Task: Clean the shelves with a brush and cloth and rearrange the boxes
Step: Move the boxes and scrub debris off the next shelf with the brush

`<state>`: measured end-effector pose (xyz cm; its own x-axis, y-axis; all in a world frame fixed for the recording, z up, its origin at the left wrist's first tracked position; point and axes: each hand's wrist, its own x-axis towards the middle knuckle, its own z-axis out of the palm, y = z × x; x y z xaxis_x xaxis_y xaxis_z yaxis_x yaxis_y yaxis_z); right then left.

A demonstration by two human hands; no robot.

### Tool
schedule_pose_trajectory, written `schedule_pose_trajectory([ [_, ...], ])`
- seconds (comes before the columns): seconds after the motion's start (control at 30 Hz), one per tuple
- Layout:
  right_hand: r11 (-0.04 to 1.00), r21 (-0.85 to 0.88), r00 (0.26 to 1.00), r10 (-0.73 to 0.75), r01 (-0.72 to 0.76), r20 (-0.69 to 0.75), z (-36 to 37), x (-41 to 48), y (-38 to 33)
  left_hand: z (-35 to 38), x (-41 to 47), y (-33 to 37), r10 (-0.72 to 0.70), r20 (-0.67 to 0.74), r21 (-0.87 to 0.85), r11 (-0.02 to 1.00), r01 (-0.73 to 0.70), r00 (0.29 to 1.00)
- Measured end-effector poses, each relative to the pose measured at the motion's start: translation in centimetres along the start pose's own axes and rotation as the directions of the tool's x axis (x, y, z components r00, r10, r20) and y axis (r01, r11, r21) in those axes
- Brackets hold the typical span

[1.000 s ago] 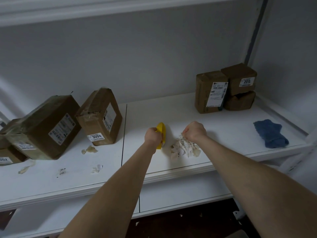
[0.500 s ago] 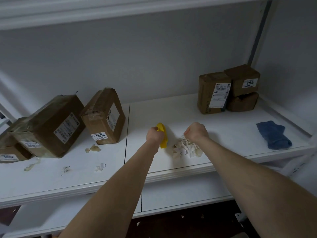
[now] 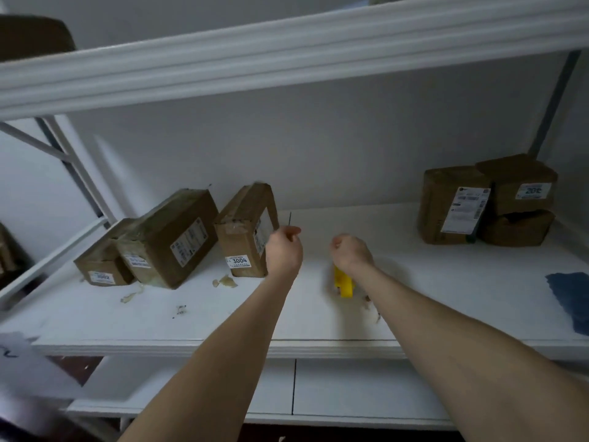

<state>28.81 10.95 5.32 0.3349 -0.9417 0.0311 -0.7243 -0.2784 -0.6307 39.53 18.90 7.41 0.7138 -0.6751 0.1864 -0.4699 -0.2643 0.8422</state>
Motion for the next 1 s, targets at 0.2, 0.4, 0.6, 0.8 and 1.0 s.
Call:
schedule_pose_trajectory([
  [0.2,0.975,0.212,0.990,-0.089,0.063,0.113,3.6,1.8,-7.3,-7.0,5.7,-1.9,0.025,-0.305,0.155,0.988,0.024,0.952],
  [0.4,0.926,0.372,0.961,-0.042,-0.065,0.273,6.8,4.2,-13.1,-10.5,11.8,-5.2,-0.210,-0.180,0.112,0.966,0.232,0.961],
  [0.6,0.846,0.507,0.959,0.017,-0.165,0.283,9.0,5.7,-15.7,-9.6,15.3,-6.5,-0.318,0.075,-0.033,0.946,0.321,0.945],
  [0.8,0.733,0.672,0.994,0.056,-0.104,0.093,6.5,7.1,-13.6,-5.6,16.1,-3.3,-0.202,0.284,-0.193,0.946,0.262,0.937],
  [1.0,0.721,0.692,0.985,0.147,-0.040,-0.096,0.7,9.0,-8.8,-0.7,14.4,1.3,-0.072,0.527,-0.350,0.889,0.294,0.847],
])
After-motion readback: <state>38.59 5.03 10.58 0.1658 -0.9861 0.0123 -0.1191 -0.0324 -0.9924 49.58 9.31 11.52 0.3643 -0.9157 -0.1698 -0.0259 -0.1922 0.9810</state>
